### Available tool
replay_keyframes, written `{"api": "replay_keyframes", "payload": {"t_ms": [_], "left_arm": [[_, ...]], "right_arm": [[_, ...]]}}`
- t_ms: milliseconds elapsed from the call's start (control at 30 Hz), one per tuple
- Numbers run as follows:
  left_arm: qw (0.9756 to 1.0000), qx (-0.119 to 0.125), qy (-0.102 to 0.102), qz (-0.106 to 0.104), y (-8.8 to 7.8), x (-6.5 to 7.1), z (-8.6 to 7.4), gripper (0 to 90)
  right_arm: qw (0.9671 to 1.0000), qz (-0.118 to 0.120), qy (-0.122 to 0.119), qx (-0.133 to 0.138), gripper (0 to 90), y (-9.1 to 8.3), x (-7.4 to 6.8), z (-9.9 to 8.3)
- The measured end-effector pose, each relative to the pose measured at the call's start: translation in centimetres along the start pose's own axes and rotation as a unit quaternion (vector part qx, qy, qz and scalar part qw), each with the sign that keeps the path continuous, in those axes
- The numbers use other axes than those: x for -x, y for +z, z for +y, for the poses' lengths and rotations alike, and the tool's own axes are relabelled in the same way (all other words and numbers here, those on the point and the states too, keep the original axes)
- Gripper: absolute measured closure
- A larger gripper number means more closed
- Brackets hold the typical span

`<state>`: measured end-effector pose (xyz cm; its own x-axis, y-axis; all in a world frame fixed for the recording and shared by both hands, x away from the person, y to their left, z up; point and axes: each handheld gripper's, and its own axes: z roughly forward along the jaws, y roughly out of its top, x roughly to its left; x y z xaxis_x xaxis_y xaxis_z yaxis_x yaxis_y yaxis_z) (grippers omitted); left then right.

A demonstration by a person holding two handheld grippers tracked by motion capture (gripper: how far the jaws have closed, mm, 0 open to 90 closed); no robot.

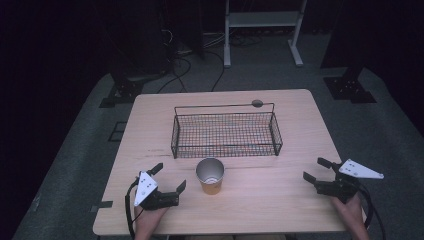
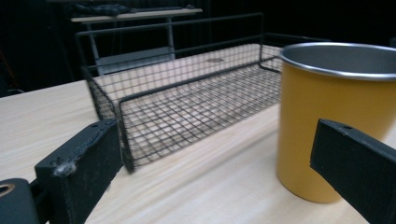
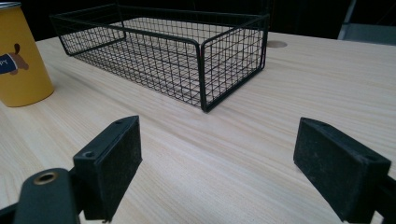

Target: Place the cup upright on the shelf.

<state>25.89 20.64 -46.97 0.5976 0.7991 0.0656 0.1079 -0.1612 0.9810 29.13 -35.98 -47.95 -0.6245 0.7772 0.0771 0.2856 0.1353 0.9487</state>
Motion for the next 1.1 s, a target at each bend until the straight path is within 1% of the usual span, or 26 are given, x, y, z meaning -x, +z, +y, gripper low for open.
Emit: {"api": "replay_keyframes", "payload": {"t_ms": [67, 100, 300, 333, 367, 500, 567, 633, 667, 700, 733, 833, 867, 1033, 1100], "left_arm": [[0.9999, -0.001, 0.004, -0.01, 0.0, 0.6, 0.0, 1.7], [0.9999, -0.001, 0.004, -0.01, 0.0, 0.6, 0.0, 1.7], [0.9995, 0.001, 0.007, -0.031, 0.3, 1.7, 0.0, 1.7], [0.9994, 0.001, 0.009, -0.035, 0.4, 1.8, 0.0, 1.7], [0.999, 0.002, 0.01, -0.043, 0.6, 1.9, 0.0, 1.7], [0.9984, 0.001, 0.015, -0.054, 0.8, 2.3, 0.0, 1.7], [0.9982, 0.0, 0.017, -0.057, 0.8, 2.4, 0.0, 1.7], [0.9978, 0.001, 0.017, -0.064, 0.9, 2.6, 0.0, 1.7], [0.9973, 0.002, 0.019, -0.071, 1.0, 2.8, 0.0, 1.7], [0.9973, 0.002, 0.019, -0.071, 1.0, 2.8, 0.0, 1.7], [0.9968, 0.003, 0.02, -0.077, 1.1, 3.0, 0.1, 1.7], [0.9964, 0.002, 0.021, -0.081, 1.1, 3.1, 0.0, 1.7], [0.9959, -0.001, 0.025, -0.087, 1.2, 3.3, 0.0, 1.7], [0.9954, -0.004, 0.027, -0.092, 1.4, 3.5, 0.0, 1.7], [0.9946, -0.005, 0.028, -0.099, 1.6, 3.7, 0.0, 1.7]], "right_arm": [[1.0, 0.0, 0.0, 0.0, 14.2, 0.0, 0.0, 0.0], [1.0, 0.0, 0.0, 0.0, 14.2, 0.0, 0.0, 0.0], [1.0, 0.001, 0.0, 0.001, 14.1, 0.0, 0.0, 0.0], [1.0, 0.001, 0.0, 0.001, 14.1, 0.0, 0.0, 0.0], [1.0, 0.001, -0.001, 0.001, 14.1, 0.0, 0.0, 0.0], [1.0, 0.001, 0.0, 0.002, 14.2, 0.0, 0.0, 0.0], [1.0, 0.001, 0.0, 0.001, 14.1, 0.0, 0.0, 0.0], [1.0, 0.001, -0.001, 0.001, 14.2, 0.0, 0.0, 0.0], [1.0, 0.001, 0.0, 0.001, 14.1, 0.0, 0.0, 0.0], [1.0, 0.001, 0.0, 0.001, 14.1, 0.0, 0.0, 0.0], [1.0, 0.001, 0.0, 0.002, 14.1, 0.0, 0.0, 0.0], [1.0, 0.001, 0.0, 0.002, 14.1, 0.0, 0.0, 0.0], [1.0, 0.001, 0.0, 0.001, 14.1, 0.0, 0.0, 0.0], [1.0, 0.001, -0.001, 0.001, 14.1, 0.0, 0.0, 0.0], [1.0, 0.001, 0.0, 0.002, 14.1, 0.0, 0.0, 0.0]]}}
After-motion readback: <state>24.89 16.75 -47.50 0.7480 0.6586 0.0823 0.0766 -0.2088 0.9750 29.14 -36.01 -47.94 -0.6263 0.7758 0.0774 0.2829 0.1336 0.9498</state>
